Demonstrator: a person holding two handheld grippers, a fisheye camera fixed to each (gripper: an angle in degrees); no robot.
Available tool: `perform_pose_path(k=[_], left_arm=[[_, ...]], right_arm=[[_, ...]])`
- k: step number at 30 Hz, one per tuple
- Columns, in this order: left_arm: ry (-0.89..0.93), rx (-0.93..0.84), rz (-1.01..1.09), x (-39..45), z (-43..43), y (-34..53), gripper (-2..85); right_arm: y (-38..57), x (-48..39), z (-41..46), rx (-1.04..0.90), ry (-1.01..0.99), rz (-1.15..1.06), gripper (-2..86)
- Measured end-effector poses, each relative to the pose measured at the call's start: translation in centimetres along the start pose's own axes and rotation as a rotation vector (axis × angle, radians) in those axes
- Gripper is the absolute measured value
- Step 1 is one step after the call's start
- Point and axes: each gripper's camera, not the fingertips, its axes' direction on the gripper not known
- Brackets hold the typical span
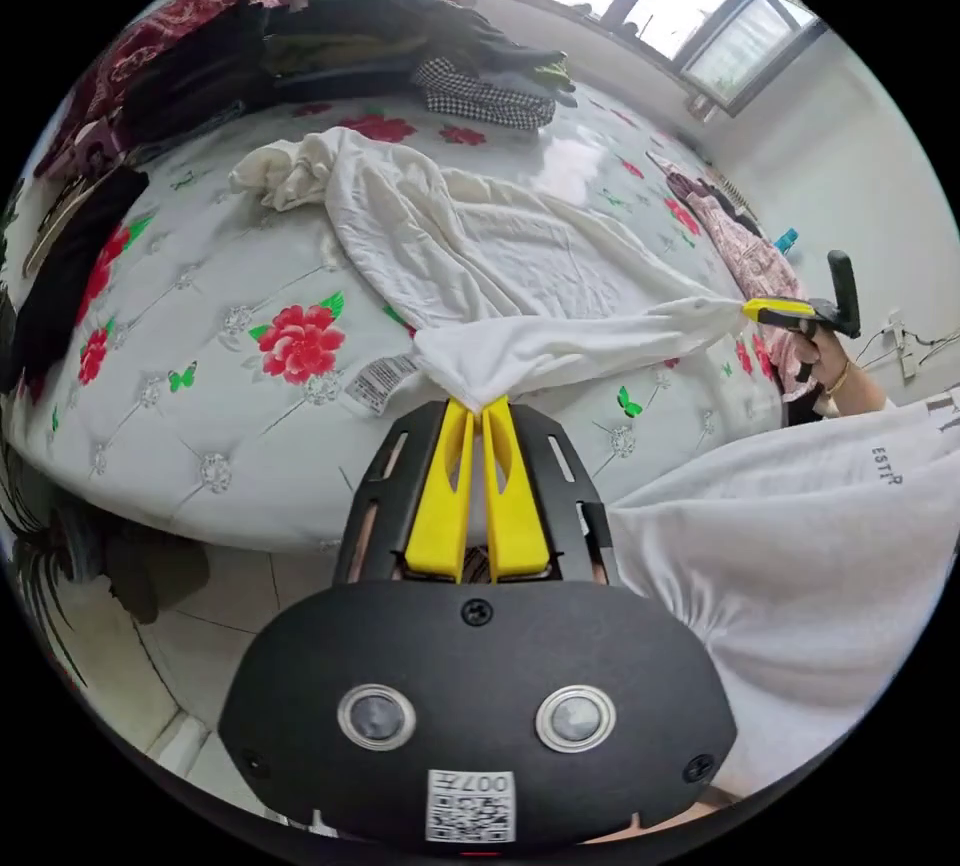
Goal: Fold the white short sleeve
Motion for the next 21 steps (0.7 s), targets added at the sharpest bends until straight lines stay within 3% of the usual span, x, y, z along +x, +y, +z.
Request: perform_pose_path(k=[3,8,15,21], left_arm=[[0.077,0.114,-0.084,-2.6,-5.9,1.9,-0.9],[0.017,0.217,-0.158,-5.0,-11.1,3.8,-0.8],[-0.067,-0.08,-0.18,-5.7,-2.7,3.0,3.7],[-0.109,-0.188,-0.183,-5.6,0.8,3.3,10.9]], right_arm=[[0.8,-0.1,-2.0,0.089,-0.117,-0.007,-0.3],[1.2,0.4,-2.4,0.17,-0.258,0.003,-0.3],[2.0,-0.4,4.8,-0.118,0.04,-0.017,-0.3],[3.9,2.1,6.3,-0.14,0.016,0.118,-0.3]])
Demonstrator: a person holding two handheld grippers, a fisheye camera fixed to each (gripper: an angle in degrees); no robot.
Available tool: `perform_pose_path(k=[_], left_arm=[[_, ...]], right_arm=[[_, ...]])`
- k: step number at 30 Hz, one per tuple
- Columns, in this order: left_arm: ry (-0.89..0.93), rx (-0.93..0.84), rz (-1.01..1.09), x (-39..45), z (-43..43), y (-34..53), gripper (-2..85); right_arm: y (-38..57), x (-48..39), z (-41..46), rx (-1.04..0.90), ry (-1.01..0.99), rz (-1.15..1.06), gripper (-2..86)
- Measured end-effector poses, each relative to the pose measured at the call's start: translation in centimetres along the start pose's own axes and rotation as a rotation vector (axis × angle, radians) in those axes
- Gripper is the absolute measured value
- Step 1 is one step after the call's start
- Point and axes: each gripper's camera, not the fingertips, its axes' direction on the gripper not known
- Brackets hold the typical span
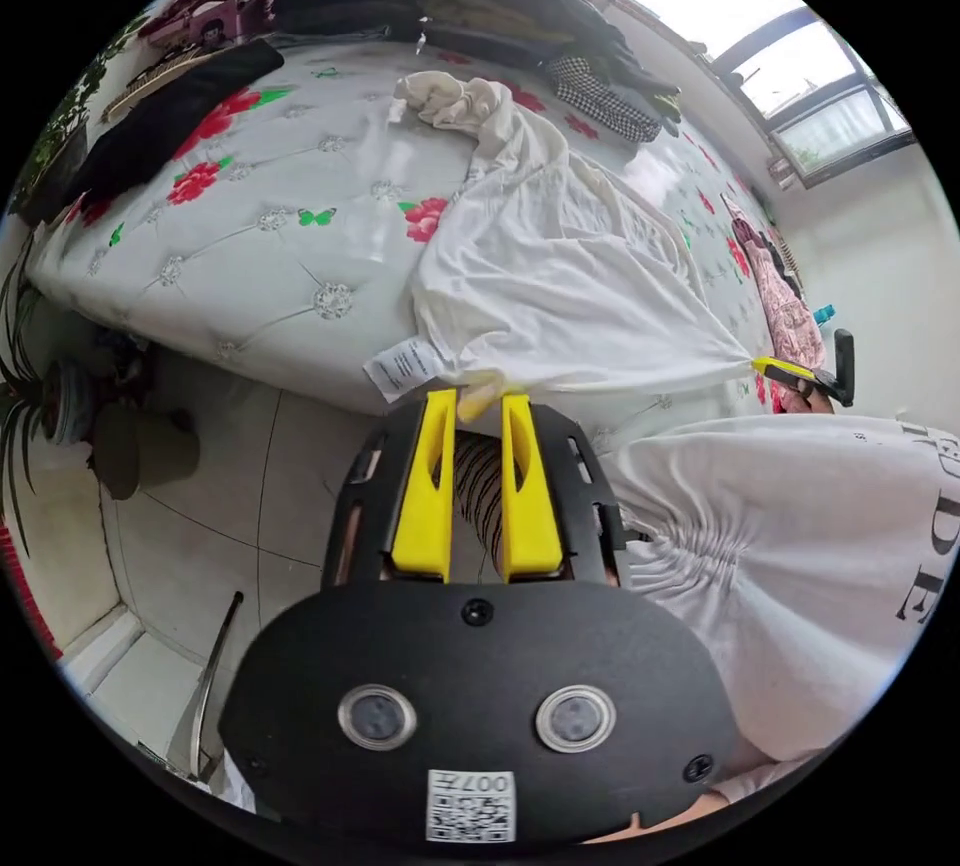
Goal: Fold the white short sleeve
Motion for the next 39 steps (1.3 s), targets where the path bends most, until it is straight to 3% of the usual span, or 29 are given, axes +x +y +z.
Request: perform_pose_path(k=[8,13,20,30,32,34,37,39], left_arm=[[0.031,0.022,-0.012,-1.9,-1.6,0.5,13.3],[0.013,-0.049,0.107,-1.4,-1.0,-0.1,12.3],[0.126,-0.207,0.236,-3.5,-0.4,0.6,11.4],[0.205,-0.212,0.234,-4.5,6.8,-1.3,15.5],[0.183,-0.203,0.229,-4.1,8.3,-1.7,14.2],[0.18,-0.188,0.201,-4.0,9.0,-2.3,3.9],[0.169,-0.195,0.205,-4.2,8.4,-2.7,0.0],[0.258,-0.208,0.254,-4.7,7.3,-2.5,-0.6]], right_arm=[[-0.3,-0.1,0.4,0.007,-0.022,-0.021,-0.3],[-0.5,0.3,0.2,0.026,-0.041,0.005,-0.3],[-0.1,0.4,-0.1,0.052,-0.024,0.071,-0.3],[1.0,-0.7,1.2,-0.016,0.036,0.116,-0.3],[1.3,-0.9,1.3,-0.028,0.046,0.118,-0.3],[1.8,-1.1,1.4,-0.047,0.061,0.117,-0.2],[2.5,-1.3,1.0,-0.044,0.07,0.117,-0.3],[3.0,-1.4,0.4,-0.025,0.064,0.12,-0.3]])
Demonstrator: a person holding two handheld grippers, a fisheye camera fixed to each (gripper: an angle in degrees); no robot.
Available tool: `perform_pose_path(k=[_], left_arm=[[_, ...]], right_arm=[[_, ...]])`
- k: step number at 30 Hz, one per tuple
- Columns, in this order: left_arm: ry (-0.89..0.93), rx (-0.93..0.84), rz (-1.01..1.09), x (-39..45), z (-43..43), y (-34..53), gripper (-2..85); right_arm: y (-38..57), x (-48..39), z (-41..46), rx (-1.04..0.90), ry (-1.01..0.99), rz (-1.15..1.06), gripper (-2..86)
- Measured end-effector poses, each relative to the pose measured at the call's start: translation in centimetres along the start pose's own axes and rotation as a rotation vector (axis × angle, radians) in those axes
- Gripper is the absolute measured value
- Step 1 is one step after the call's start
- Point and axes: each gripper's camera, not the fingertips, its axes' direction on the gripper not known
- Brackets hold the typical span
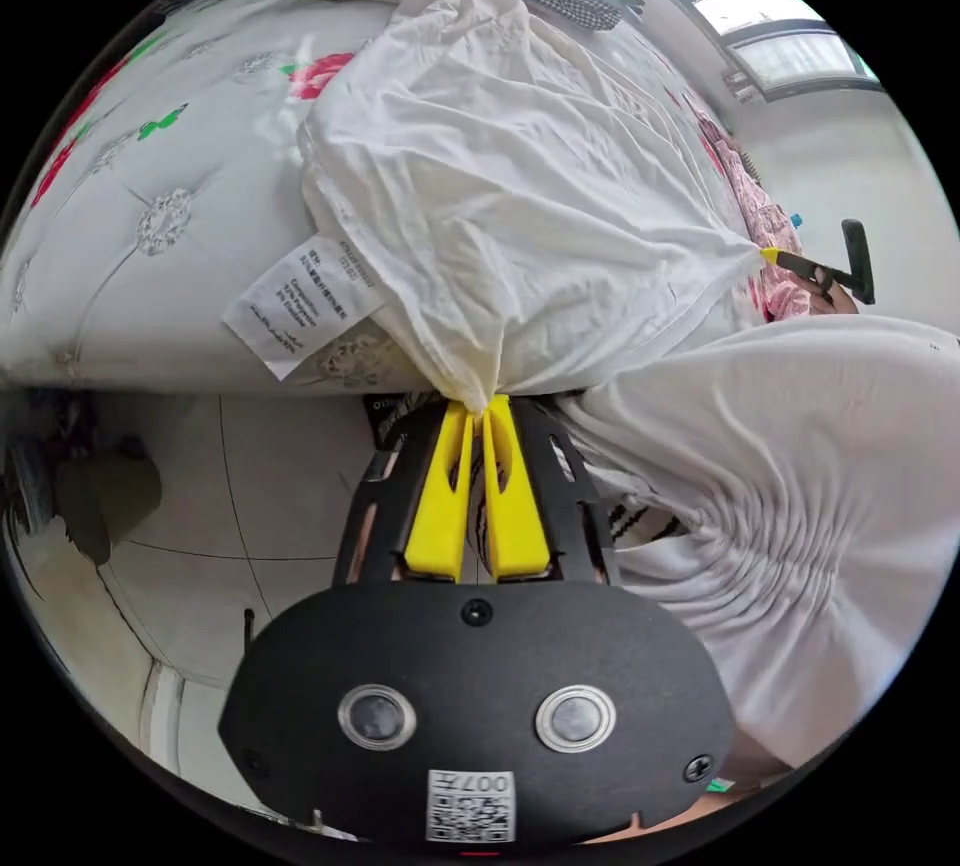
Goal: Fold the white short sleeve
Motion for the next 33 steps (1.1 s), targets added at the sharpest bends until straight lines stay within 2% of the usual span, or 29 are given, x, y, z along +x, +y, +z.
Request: perform_pose_path(k=[3,5,7,8,10,13,15,18,20,21,23,26,30,33], left_arm=[[0.135,0.101,0.012,-1.0,-5.1,2.1,-0.9],[0.249,0.25,0.019,-1.6,-10.4,3.7,-0.9],[0.389,0.52,0.111,-1.0,-19.3,6.4,-1.0],[0.405,0.583,0.151,-0.5,-21.6,7.1,-1.0],[0.397,0.781,0.327,2.6,-29.7,9.6,-1.0],[0.317,0.965,0.503,6.7,-37.4,12.5,-1.0],[0.266,1.052,0.543,8.4,-40.4,13.8,-1.0],[0.257,1.097,0.522,9.5,-43.5,14.6,-1.0],[0.181,1.105,0.507,9.6,-44.6,14.4,-1.0],[0.086,1.098,0.481,9.2,-45.0,13.4,-1.0],[0.007,1.021,0.41,7.4,-45.2,9.8,-1.0],[0.109,0.864,0.285,2.5,-45.2,1.4,-1.0],[0.237,0.879,0.249,0.8,-48.5,-3.9,-1.0],[0.221,0.974,0.391,3.8,-52.8,-2.0,-1.0]], right_arm=[[1.0,-0.2,-2.2,0.043,-0.049,-0.007,-0.2],[1.6,-0.9,-5.3,0.082,-0.099,-0.017,-0.2],[3.0,-3.2,-12.2,0.206,-0.174,-0.095,-0.2],[3.6,-4.1,-14.3,0.255,-0.191,-0.129,-0.2],[6.6,-7.5,-22.6,0.477,-0.241,-0.279,-0.2],[10.5,-11.3,-29.4,0.679,-0.209,-0.431,-0.2],[12.1,-12.7,-31.5,0.747,-0.207,-0.467,-0.2],[13.6,-13.1,-32.9,0.817,-0.299,-0.48,-0.2],[13.3,-13.1,-32.6,0.827,-0.273,-0.476,-0.2],[12.1,-12.8,-32.1,0.808,-0.238,-0.457,-0.2],[8.5,-12.1,-31.0,0.739,-0.173,-0.41,-0.2],[1.2,-10.3,-29.4,0.655,-0.13,-0.292,-0.2],[-1.4,-9.8,-33.5,0.859,-0.196,-0.232,-0.2],[1.8,-11.7,-37.7,1.02,-0.23,-0.361,-0.2]])
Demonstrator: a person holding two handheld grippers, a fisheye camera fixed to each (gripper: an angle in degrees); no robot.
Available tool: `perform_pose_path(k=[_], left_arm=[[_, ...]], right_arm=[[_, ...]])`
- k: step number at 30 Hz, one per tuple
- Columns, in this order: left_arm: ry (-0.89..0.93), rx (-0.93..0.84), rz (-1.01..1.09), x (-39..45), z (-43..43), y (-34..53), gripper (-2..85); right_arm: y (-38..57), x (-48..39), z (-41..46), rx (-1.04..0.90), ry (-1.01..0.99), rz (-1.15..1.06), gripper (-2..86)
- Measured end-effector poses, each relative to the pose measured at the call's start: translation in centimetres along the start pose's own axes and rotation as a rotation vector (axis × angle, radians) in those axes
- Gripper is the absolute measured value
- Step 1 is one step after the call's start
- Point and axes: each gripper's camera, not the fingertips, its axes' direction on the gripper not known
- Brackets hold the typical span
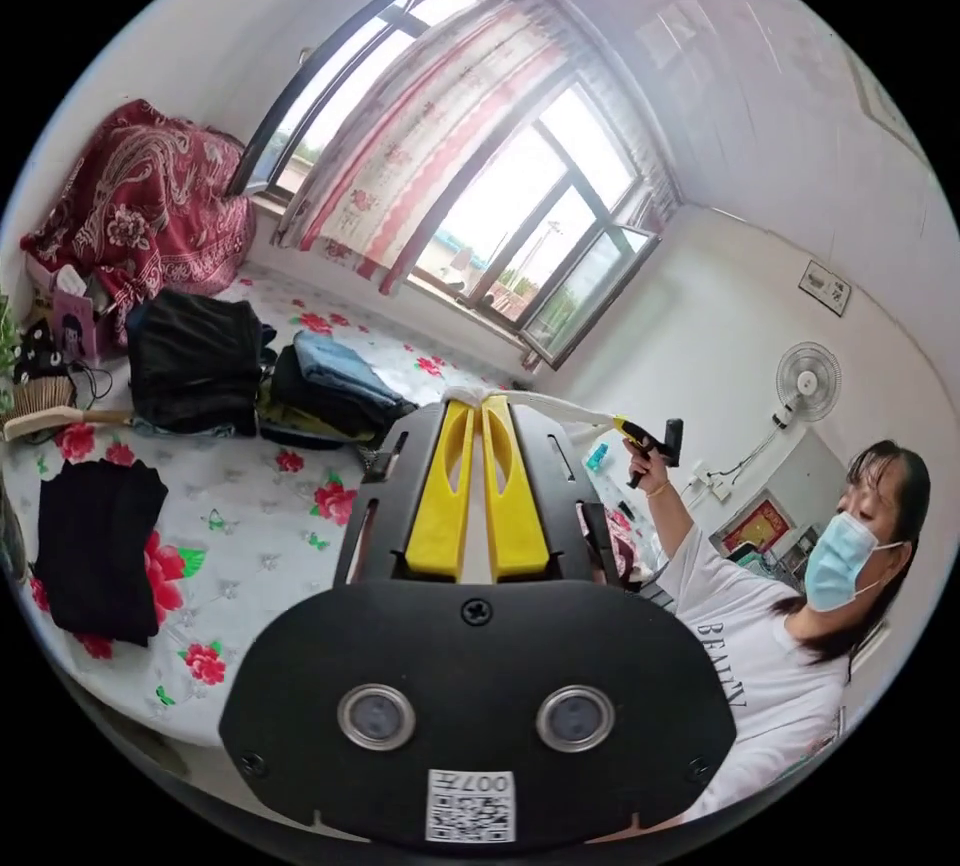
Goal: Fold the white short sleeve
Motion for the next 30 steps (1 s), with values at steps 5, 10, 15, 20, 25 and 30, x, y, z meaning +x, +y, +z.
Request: perform_pose_path(k=[5,10,15,20,25,30], left_arm=[[0.015,-0.008,0.207,6.1,-3.6,0.5,-0.9],[-0.006,-0.062,0.311,11.0,-5.1,9.7,-0.9],[-0.106,-0.221,0.049,7.0,-1.5,22.6,-0.9],[-0.15,-0.494,-0.407,-2.0,5.2,36.6,-1.0],[-0.092,-0.434,-0.679,-8.3,8.9,41.4,-0.9],[-0.198,-0.541,-0.565,-8.4,12.5,39.2,-0.9]], right_arm=[[1.1,-6.3,-5.0,0.02,0.036,-0.235,-0.3],[8.8,-9.3,-7.7,-0.011,0.069,-0.285,-0.2],[19.4,-5.7,-2.8,-0.31,0.157,-0.086,-0.2],[31.3,2.1,4.9,-0.711,0.304,0.247,-0.2],[35.5,8.2,9.7,-0.707,0.222,0.485,0.2],[35.0,5.9,18.3,-0.844,0.188,0.292,2.4]])
